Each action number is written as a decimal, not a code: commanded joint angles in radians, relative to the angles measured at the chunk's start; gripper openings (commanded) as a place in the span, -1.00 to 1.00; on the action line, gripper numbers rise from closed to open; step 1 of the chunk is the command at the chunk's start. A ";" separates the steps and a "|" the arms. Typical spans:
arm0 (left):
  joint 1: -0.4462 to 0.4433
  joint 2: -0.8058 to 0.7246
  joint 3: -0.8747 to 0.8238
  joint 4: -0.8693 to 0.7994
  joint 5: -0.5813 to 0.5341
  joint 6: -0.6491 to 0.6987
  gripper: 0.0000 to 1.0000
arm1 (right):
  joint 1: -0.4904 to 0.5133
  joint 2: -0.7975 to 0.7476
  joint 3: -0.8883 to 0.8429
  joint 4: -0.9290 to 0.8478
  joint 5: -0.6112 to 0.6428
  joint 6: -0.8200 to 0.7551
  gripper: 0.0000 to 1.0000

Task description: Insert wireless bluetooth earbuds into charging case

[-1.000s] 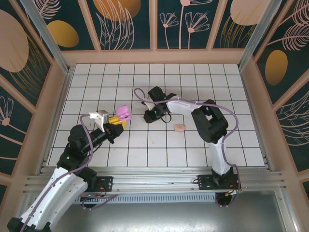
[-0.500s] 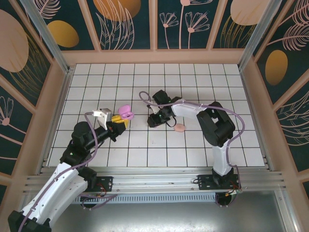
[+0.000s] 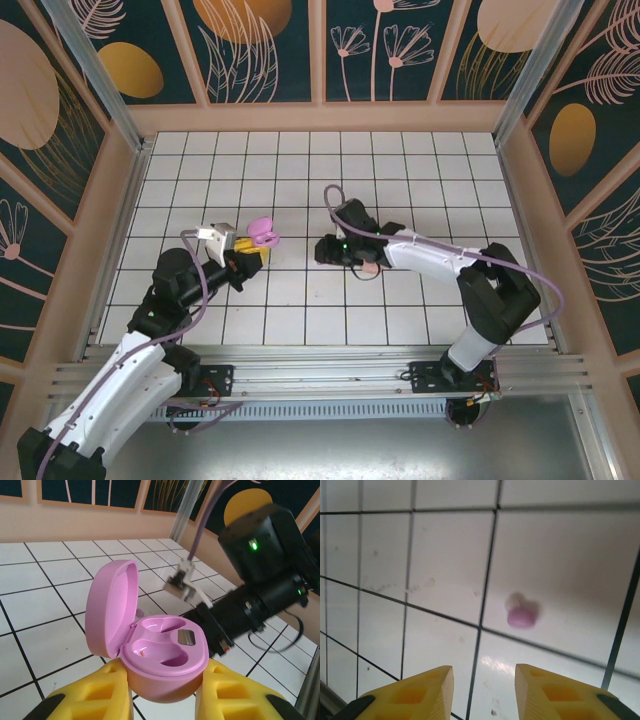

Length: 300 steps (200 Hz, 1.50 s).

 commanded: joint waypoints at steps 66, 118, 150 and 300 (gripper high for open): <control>0.005 0.042 -0.002 0.100 0.018 0.027 -1.00 | 0.030 0.102 -0.084 0.246 0.007 0.258 -0.25; 0.006 0.043 -0.006 0.094 0.016 0.033 -1.00 | 0.009 0.164 -0.044 0.224 0.011 0.244 -0.28; 0.005 0.042 -0.006 0.089 0.012 0.042 -1.00 | -0.006 0.182 -0.035 0.225 0.006 0.239 -0.29; 0.005 0.023 -0.010 0.065 0.008 0.060 -1.00 | -0.043 0.282 0.088 0.173 -0.002 0.184 -0.46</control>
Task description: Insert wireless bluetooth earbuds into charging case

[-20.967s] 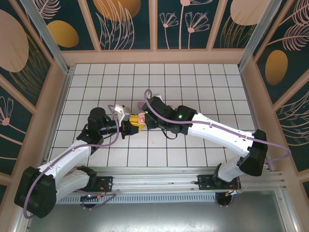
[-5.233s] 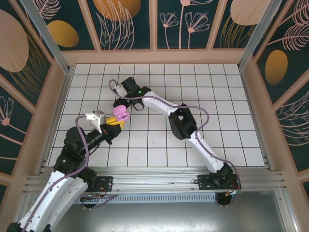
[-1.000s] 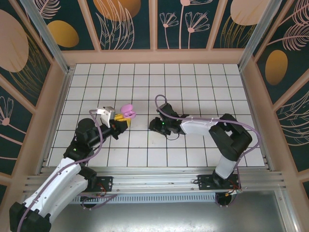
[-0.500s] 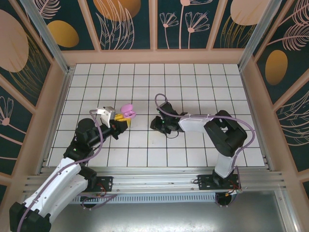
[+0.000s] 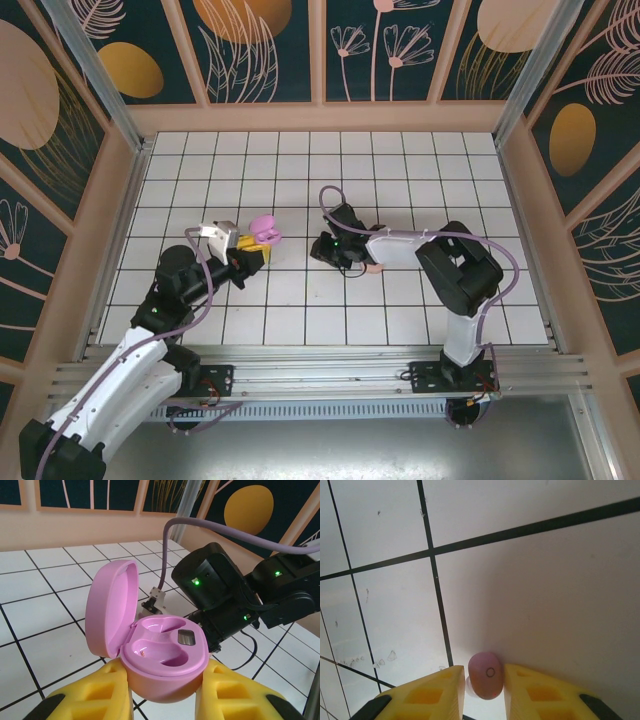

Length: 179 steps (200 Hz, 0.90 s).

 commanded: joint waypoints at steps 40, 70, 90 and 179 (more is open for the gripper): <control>0.006 -0.021 -0.010 0.010 0.004 0.025 -1.00 | -0.002 0.056 0.049 -0.043 -0.014 -0.035 -0.47; 0.005 -0.024 -0.016 0.009 0.008 0.025 -1.00 | -0.002 0.066 0.053 -0.046 -0.014 -0.045 -0.59; 0.005 -0.029 -0.020 0.008 0.011 0.028 -1.00 | -0.002 0.059 0.063 -0.062 -0.003 -0.062 -0.65; 0.005 -0.003 -0.074 0.157 0.096 0.022 -1.00 | -0.002 -0.176 0.049 -0.210 0.160 -0.186 -0.72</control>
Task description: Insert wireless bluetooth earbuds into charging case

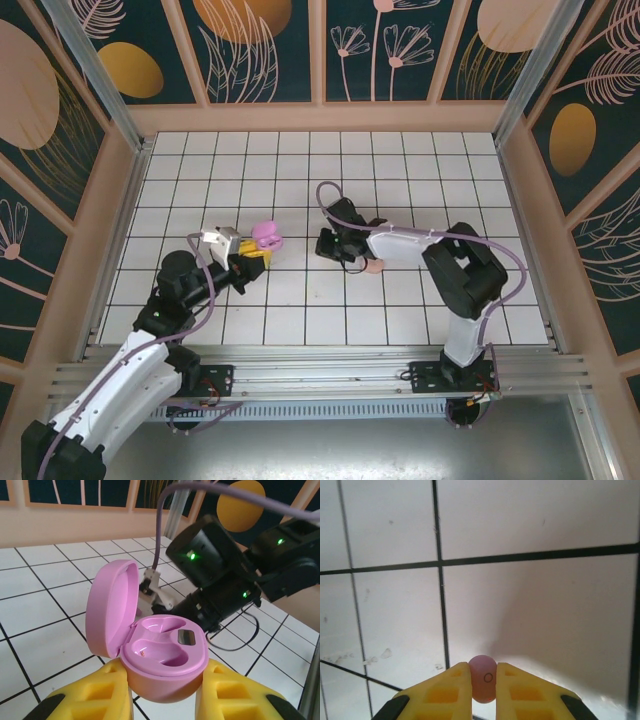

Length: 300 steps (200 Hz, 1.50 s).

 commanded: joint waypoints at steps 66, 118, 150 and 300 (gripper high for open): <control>0.004 0.154 -0.064 0.357 0.120 0.016 -1.00 | 0.036 -0.426 -0.010 -0.273 0.128 -0.085 -0.74; -0.033 0.312 -0.057 0.525 0.134 0.071 -1.00 | 0.061 -0.617 -0.037 -0.295 0.014 -0.094 -0.74; -0.064 0.371 -0.038 0.577 0.134 0.142 -1.00 | 0.114 -0.640 0.012 -0.324 0.021 -0.083 -0.74; -0.094 0.431 -0.008 0.570 0.139 0.224 -1.00 | 0.259 -0.382 0.259 -0.386 0.080 -0.119 -0.73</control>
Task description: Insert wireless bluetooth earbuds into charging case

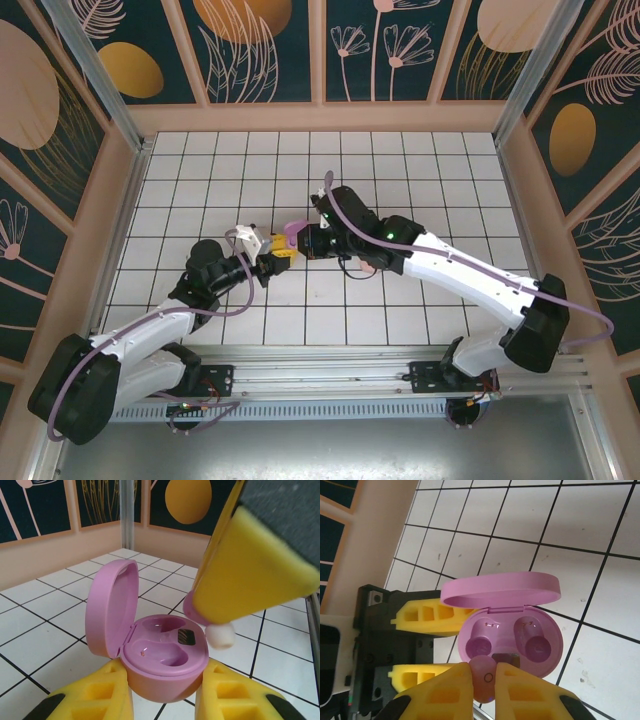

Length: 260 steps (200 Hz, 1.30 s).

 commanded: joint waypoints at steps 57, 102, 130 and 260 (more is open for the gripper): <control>-0.005 -0.006 0.013 0.027 0.028 0.039 -1.00 | 0.009 0.058 0.078 -0.033 0.043 -0.025 -0.73; -0.006 -0.018 0.006 0.022 0.029 0.041 -1.00 | 0.010 0.101 0.126 -0.080 0.059 -0.044 -0.73; -0.005 -0.029 0.000 0.016 0.023 0.042 -1.00 | 0.016 0.117 0.132 -0.081 0.043 -0.044 -0.73; -0.006 -0.066 -0.006 -0.019 0.005 0.045 -1.00 | 0.056 0.124 0.168 -0.120 0.047 -0.047 -0.35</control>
